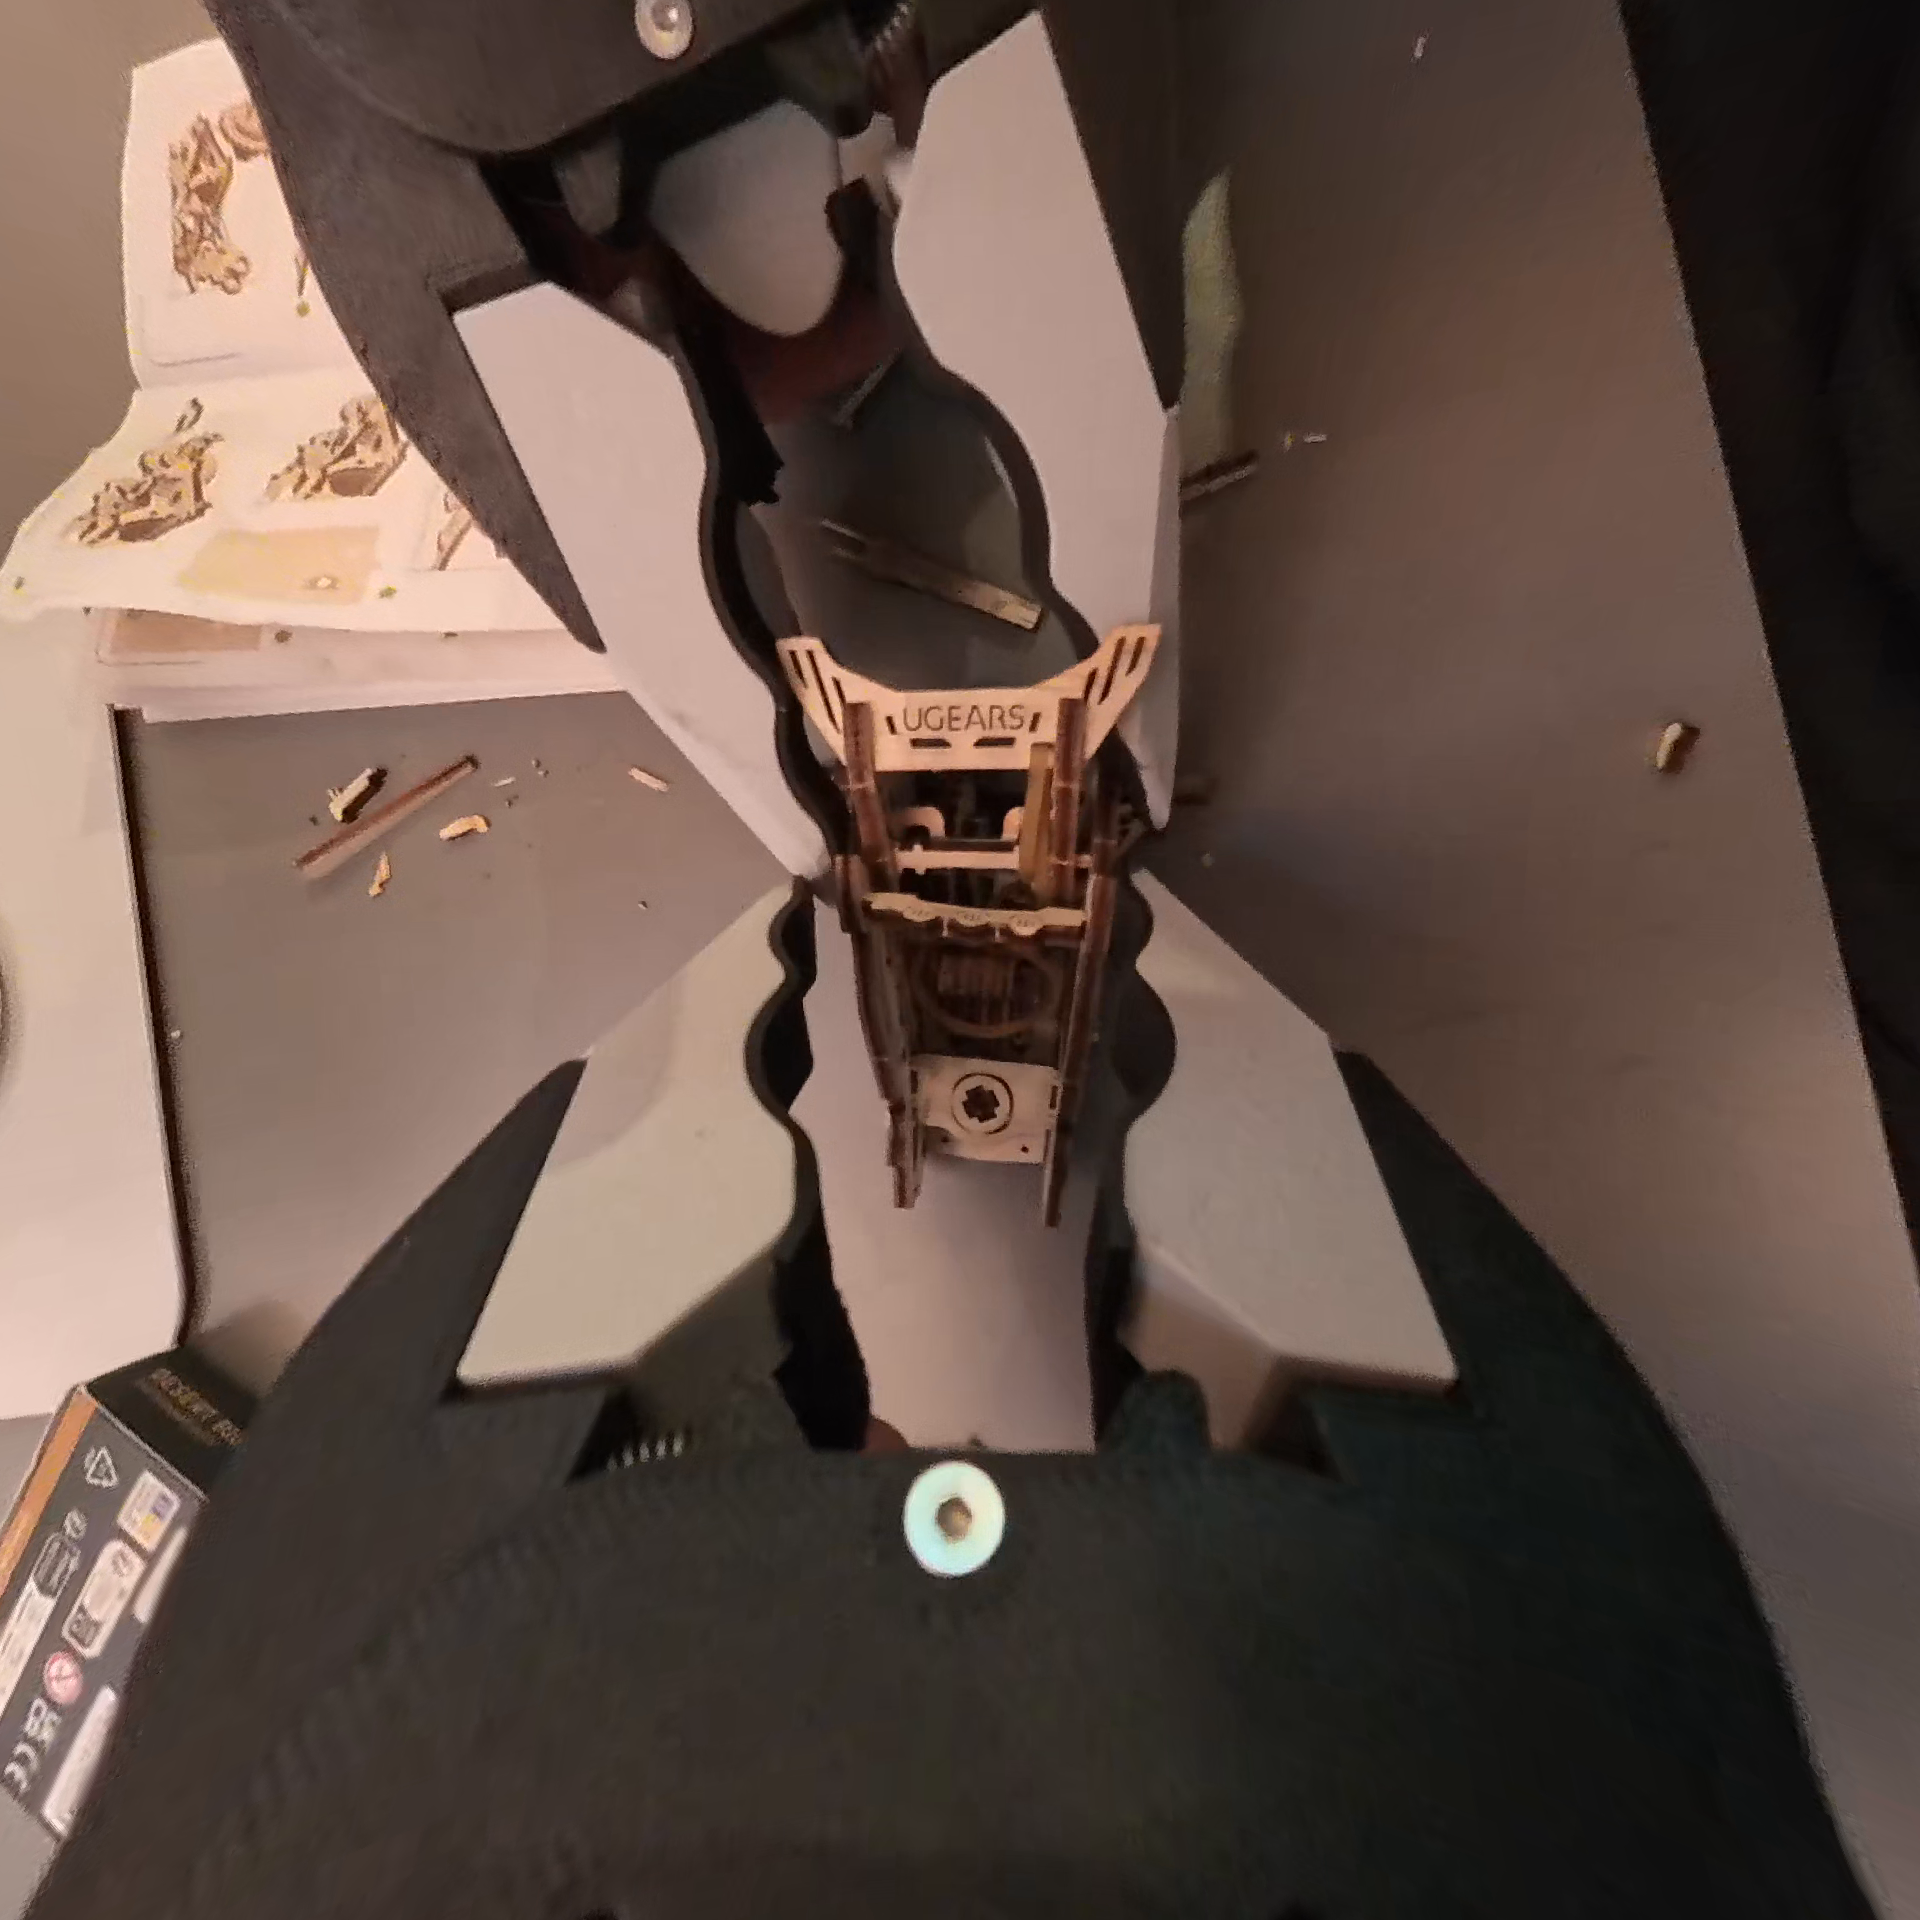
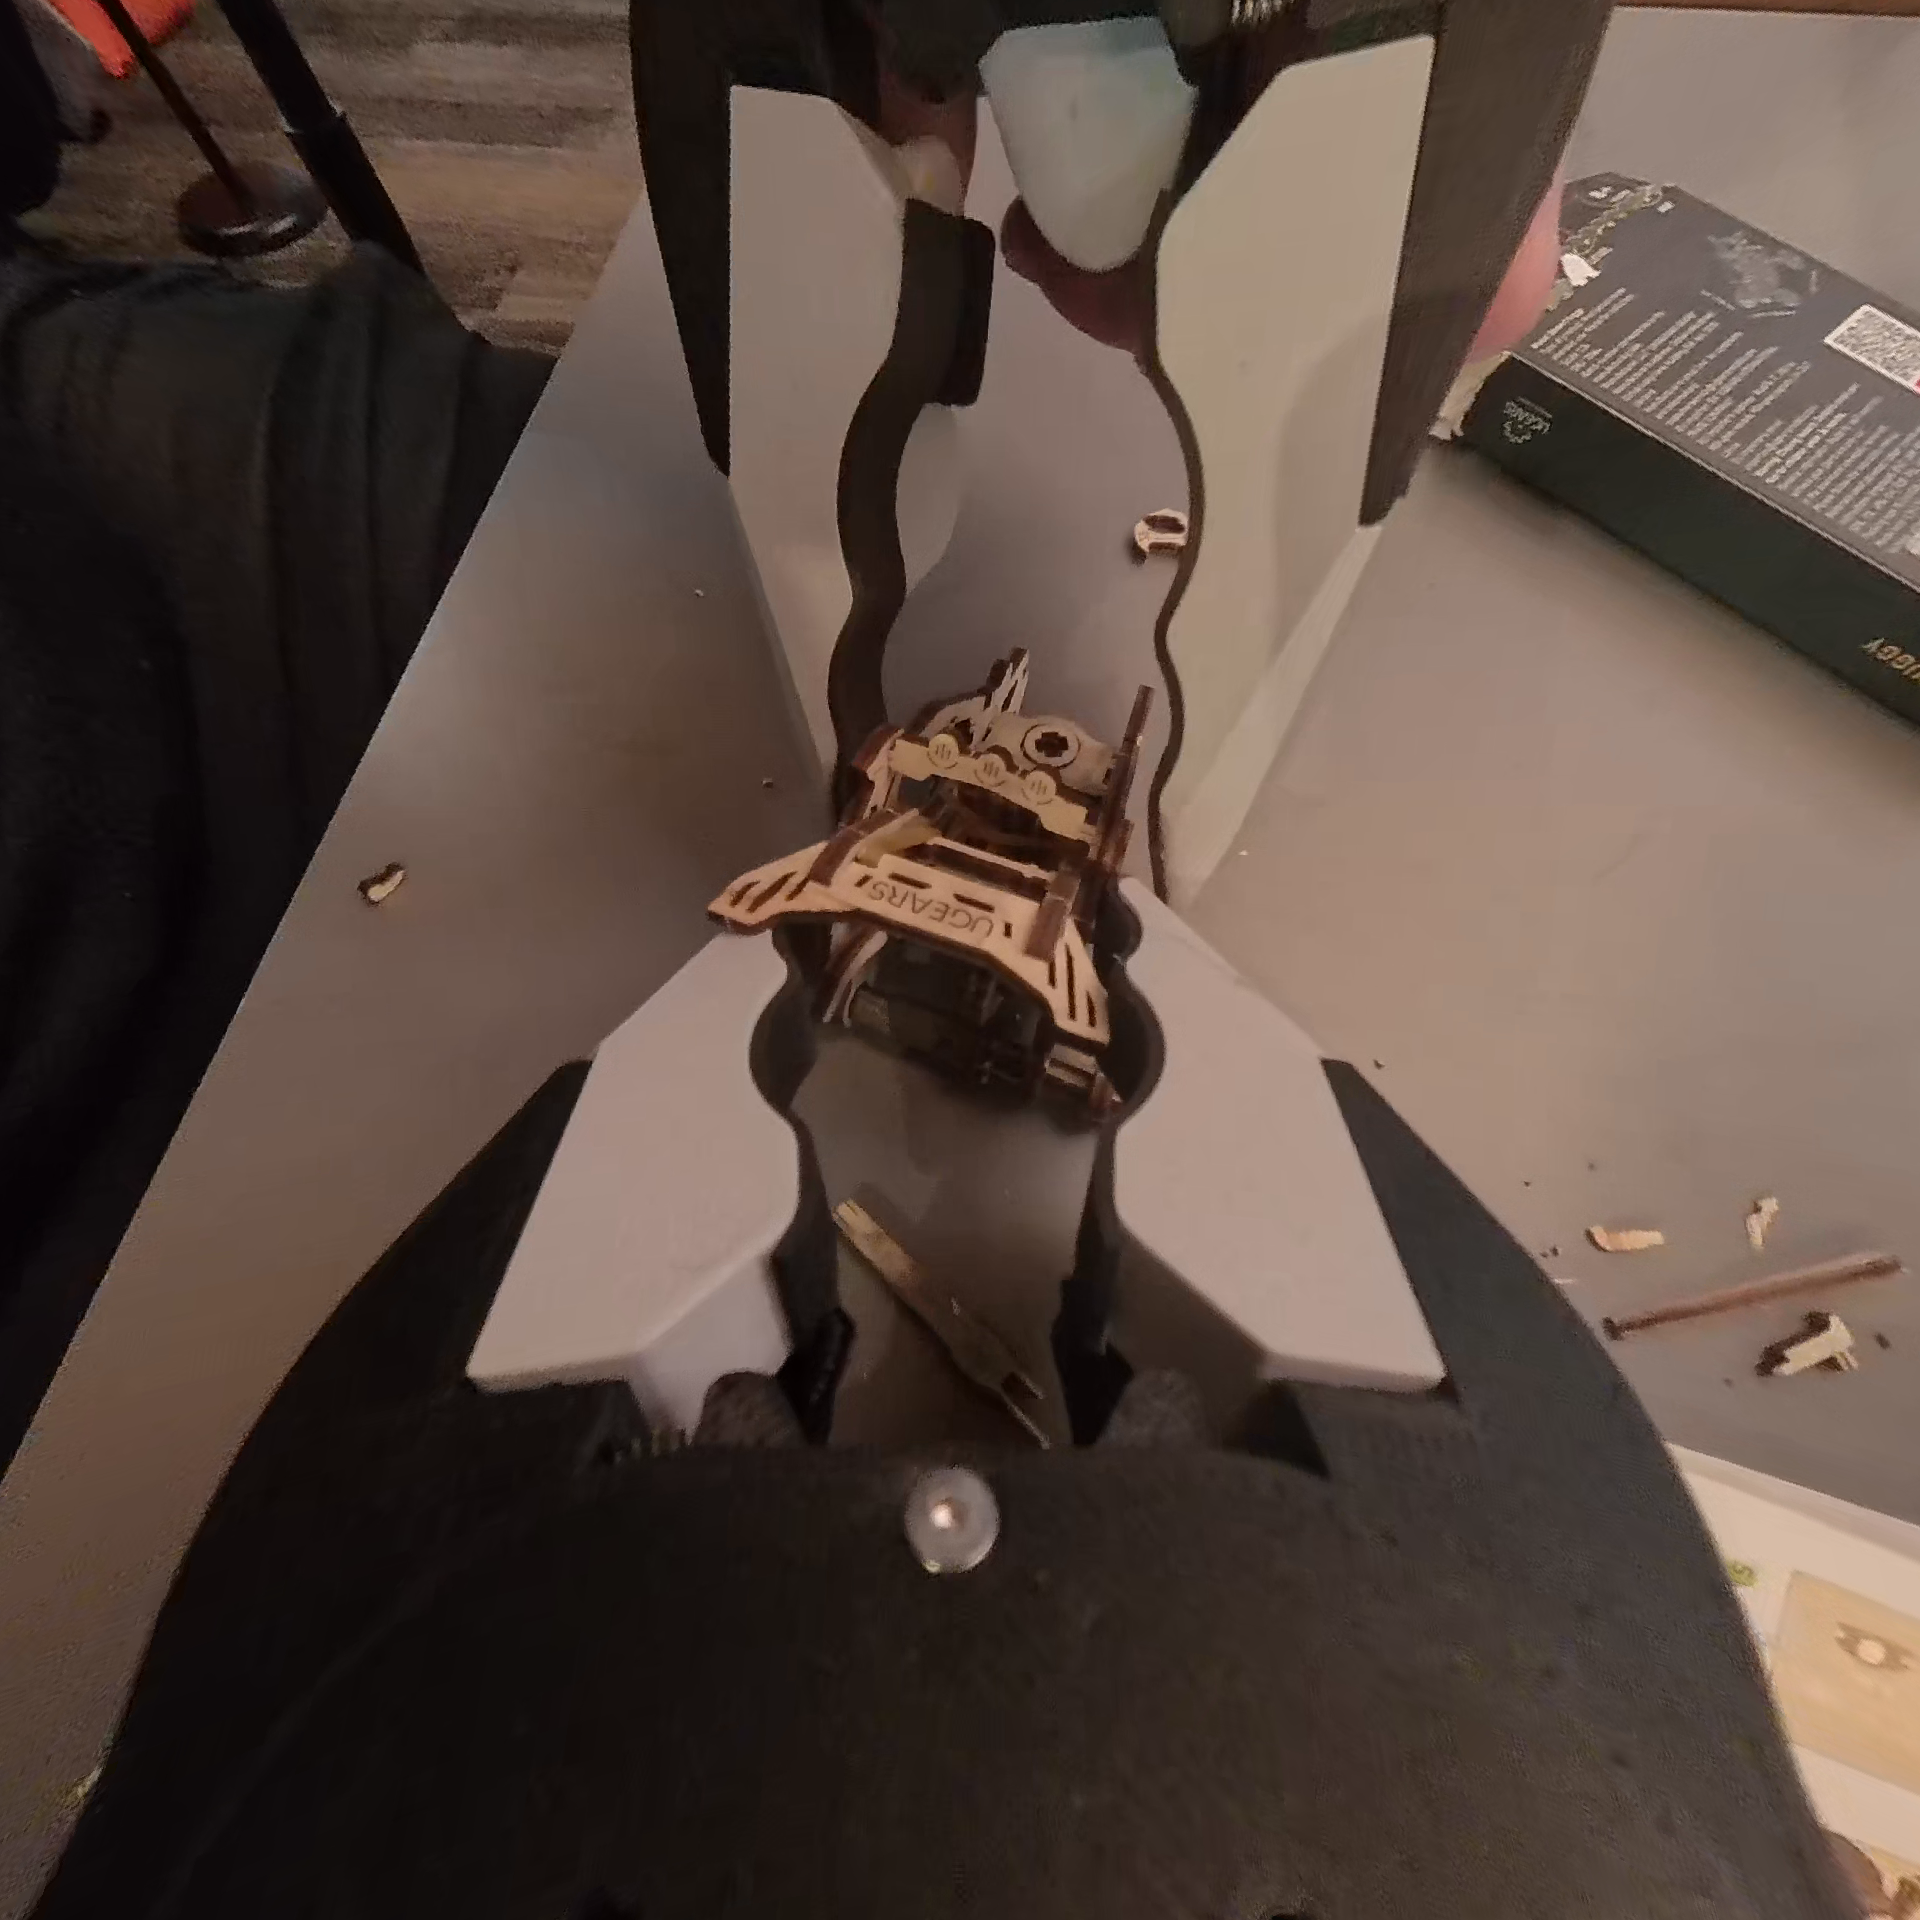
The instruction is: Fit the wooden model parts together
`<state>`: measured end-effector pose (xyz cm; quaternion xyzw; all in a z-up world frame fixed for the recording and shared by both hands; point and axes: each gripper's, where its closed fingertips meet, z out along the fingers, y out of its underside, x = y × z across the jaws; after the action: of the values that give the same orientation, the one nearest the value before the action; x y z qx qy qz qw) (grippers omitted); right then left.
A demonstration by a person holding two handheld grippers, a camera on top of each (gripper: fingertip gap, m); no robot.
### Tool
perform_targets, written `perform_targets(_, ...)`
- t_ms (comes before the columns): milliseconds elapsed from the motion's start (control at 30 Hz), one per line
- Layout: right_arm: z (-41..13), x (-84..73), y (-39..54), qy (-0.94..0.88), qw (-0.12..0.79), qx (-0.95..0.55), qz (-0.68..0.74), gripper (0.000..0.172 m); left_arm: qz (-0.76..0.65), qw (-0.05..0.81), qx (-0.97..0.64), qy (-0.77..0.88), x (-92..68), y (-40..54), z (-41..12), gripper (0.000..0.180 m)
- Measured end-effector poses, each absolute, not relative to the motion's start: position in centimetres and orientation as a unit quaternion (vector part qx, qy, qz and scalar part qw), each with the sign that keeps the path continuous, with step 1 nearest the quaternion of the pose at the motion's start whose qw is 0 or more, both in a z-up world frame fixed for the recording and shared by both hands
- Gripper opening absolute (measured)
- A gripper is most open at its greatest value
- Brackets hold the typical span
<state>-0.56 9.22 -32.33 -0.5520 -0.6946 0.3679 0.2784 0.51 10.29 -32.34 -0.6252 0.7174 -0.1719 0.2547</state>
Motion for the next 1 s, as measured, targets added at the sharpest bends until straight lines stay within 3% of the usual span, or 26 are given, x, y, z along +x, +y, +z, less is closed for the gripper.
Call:
perform_targets(500,-32.3,0.2,9.3,-0.704,0.268,-0.559,0.347,0.051,-0.158,0.280,-0.694,0.644,1.0,10.2,-32.5,0.048)
perform_targets(633,-31.5,1.0,9.6,-0.700,0.290,-0.568,0.323,0.078,-0.140,0.302,-0.742,0.582,1.2,10.6,-32.5,0.048)
perform_targets(800,-30.3,0.8,9.6,-0.714,0.313,-0.557,0.285,0.066,-0.122,0.313,-0.768,0.545,1.8,10.8,-32.5,0.048)
perform_targets(1000,-30.7,0.5,9.6,-0.739,0.281,-0.564,0.238,0.061,-0.124,0.322,-0.780,0.522,1.9,11.1,-32.5,0.048)
